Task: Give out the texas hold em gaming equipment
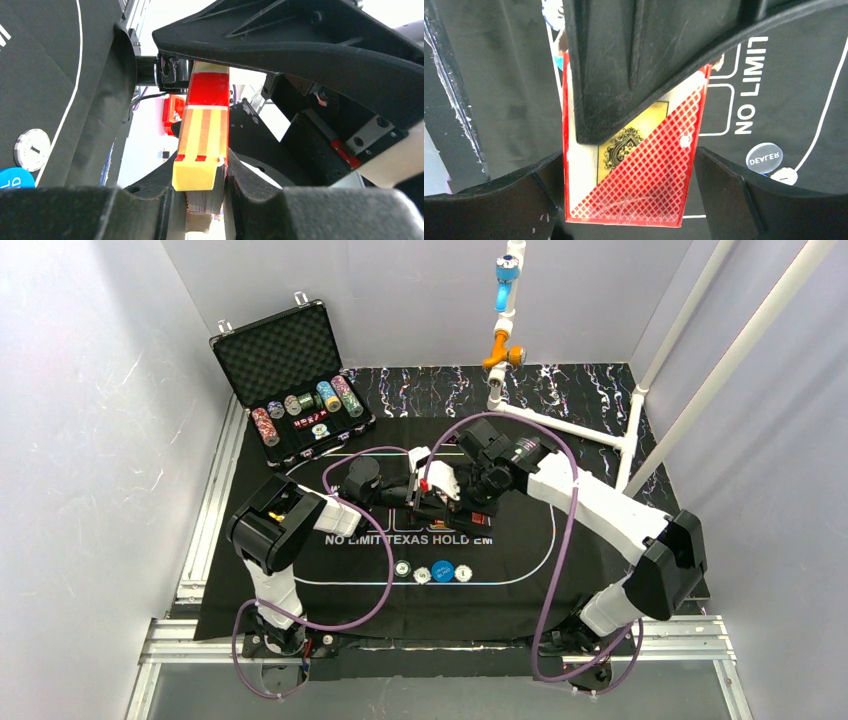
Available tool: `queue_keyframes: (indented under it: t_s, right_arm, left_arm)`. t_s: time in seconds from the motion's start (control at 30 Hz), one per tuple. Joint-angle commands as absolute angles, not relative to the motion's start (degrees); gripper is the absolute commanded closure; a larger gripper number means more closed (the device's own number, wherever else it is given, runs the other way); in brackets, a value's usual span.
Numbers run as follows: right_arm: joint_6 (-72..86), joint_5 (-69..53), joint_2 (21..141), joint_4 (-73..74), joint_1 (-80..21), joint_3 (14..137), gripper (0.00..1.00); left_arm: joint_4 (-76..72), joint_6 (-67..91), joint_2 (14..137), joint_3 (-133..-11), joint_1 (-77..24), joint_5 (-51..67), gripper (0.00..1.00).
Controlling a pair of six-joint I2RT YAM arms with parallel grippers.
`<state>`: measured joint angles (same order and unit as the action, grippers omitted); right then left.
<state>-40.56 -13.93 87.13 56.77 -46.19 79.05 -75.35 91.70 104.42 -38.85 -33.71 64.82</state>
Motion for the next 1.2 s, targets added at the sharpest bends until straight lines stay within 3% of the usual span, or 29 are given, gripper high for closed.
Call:
queue_keyframes:
  t_s: [0.0,0.3,0.33,0.43,0.53,1.07,1.1,1.17]
  right_arm:
    - [-41.0,-16.5,81.6,51.4,-46.1,75.4,0.06]
    - [-40.7,-15.7,80.4,49.6,-46.1,73.9,0.43]
    - [-40.7,-15.7,80.5,50.2,-46.1,74.5,0.44]
    - [-40.7,-15.6,81.6,53.0,-46.1,77.1,0.45]
    - [-39.8,-15.2,83.6,56.4,-46.1,78.6,0.43]
    - [-40.1,-12.5,90.3,68.3,-48.0,88.4,0.38]
    - [-40.3,-12.0,90.8,68.6,-48.1,88.8,0.38]
    - [-41.2,-12.5,91.4,70.0,-48.8,89.7,0.38]
  left_arm:
    - [-79.2,91.0,101.3,-39.7,-34.0,67.3,1.0]
    - [-79.0,91.7,101.3,-39.3,-34.4,67.2,1.0]
    - [-78.5,91.8,101.4,-39.3,-34.5,66.8,0.92]
    - [-75.4,90.7,101.9,-39.5,-34.5,66.3,0.56]
    - [-74.5,90.4,102.2,-39.2,-34.5,65.5,0.45]
    - [-76.2,92.6,105.4,-39.7,-34.8,64.5,0.47]
    - [-76.5,92.8,105.8,-39.8,-34.9,64.4,0.49]
    - [-77.4,93.4,106.6,-40.0,-34.8,64.2,0.62]
